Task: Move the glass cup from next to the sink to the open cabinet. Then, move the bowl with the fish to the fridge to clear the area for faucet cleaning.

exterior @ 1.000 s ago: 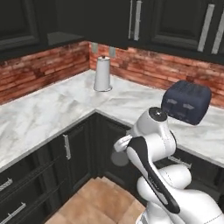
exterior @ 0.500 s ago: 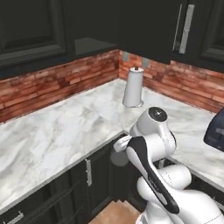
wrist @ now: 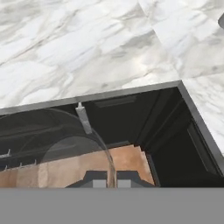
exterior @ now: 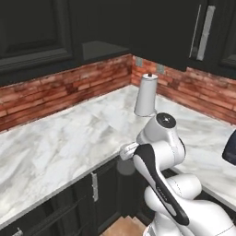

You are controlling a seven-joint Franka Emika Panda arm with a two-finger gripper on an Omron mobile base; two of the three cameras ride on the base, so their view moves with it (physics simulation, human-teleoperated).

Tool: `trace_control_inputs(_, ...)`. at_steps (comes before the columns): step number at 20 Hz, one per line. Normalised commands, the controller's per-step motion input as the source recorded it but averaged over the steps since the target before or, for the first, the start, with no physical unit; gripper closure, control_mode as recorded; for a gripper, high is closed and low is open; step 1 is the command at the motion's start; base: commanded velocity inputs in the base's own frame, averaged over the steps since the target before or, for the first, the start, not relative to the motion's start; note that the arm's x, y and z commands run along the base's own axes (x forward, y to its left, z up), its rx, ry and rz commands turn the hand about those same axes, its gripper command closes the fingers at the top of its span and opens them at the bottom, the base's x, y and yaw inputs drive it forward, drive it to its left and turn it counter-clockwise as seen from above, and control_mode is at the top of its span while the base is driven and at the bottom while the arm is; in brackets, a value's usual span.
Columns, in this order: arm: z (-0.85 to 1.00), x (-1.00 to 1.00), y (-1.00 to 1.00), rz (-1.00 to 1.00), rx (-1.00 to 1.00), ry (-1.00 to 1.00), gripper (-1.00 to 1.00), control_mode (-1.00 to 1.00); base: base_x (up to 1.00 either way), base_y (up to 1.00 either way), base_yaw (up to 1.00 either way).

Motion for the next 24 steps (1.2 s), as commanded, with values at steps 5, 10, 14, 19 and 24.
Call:
trace_control_inputs(5,0.00,0.00,0.00,0.00,0.00,0.00,1.00,1.00,0.75,0.01,0.24)
trace_control_inputs(10,0.00,0.00,0.00,0.00,0.00,0.00,1.00,1.00,0.79,0.20,0.02)
trace_control_inputs(14,0.00,0.00,0.00,0.00,0.00,0.00,1.00,1.00,1.00,0.06,-0.01)
trace_control_inputs(19,0.00,0.00,0.00,0.00,0.00,0.00,1.00,1.00,1.00,-0.05,-0.01)
trace_control_inputs(24,0.00,0.00,0.00,0.00,0.00,0.00,1.00,1.00,1.00,0.00,-0.05)
